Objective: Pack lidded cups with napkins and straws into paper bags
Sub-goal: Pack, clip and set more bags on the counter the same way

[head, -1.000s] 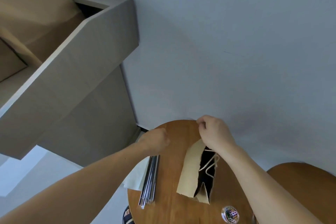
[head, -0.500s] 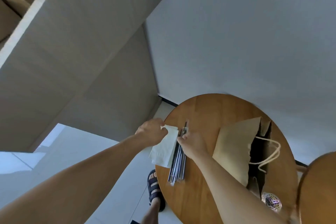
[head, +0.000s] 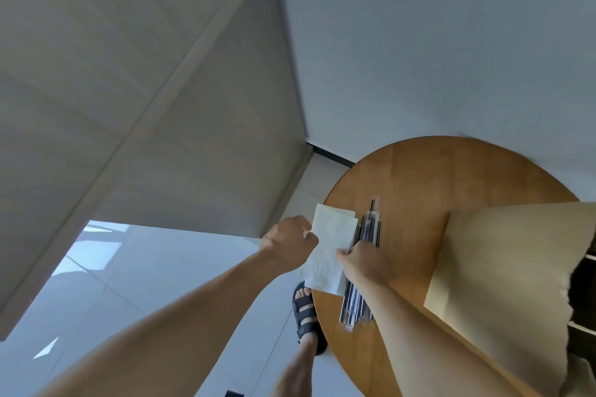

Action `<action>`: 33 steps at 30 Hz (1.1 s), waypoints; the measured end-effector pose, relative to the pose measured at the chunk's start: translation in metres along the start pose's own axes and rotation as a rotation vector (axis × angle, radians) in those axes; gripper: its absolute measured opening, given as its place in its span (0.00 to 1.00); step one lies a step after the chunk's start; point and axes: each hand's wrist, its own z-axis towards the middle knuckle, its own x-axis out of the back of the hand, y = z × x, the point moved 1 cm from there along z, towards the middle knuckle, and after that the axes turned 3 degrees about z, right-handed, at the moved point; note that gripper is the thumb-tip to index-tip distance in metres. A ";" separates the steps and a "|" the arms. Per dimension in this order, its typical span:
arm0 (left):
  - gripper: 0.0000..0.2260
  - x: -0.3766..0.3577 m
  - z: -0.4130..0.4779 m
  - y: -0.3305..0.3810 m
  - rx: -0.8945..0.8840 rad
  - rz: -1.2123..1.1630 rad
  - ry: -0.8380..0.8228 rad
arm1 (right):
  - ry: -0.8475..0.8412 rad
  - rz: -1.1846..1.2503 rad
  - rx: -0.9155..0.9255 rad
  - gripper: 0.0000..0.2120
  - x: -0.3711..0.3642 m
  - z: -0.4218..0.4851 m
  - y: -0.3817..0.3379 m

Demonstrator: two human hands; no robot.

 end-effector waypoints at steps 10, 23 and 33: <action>0.16 0.002 0.000 -0.010 0.006 0.017 -0.011 | 0.129 -0.130 0.108 0.16 -0.002 -0.001 0.003; 0.20 -0.002 -0.002 0.005 0.029 -0.202 -0.075 | 0.013 0.765 0.233 0.04 0.034 -0.028 0.000; 0.10 -0.008 -0.001 0.027 0.143 -0.751 -0.129 | -0.132 1.219 0.195 0.07 0.065 -0.035 0.013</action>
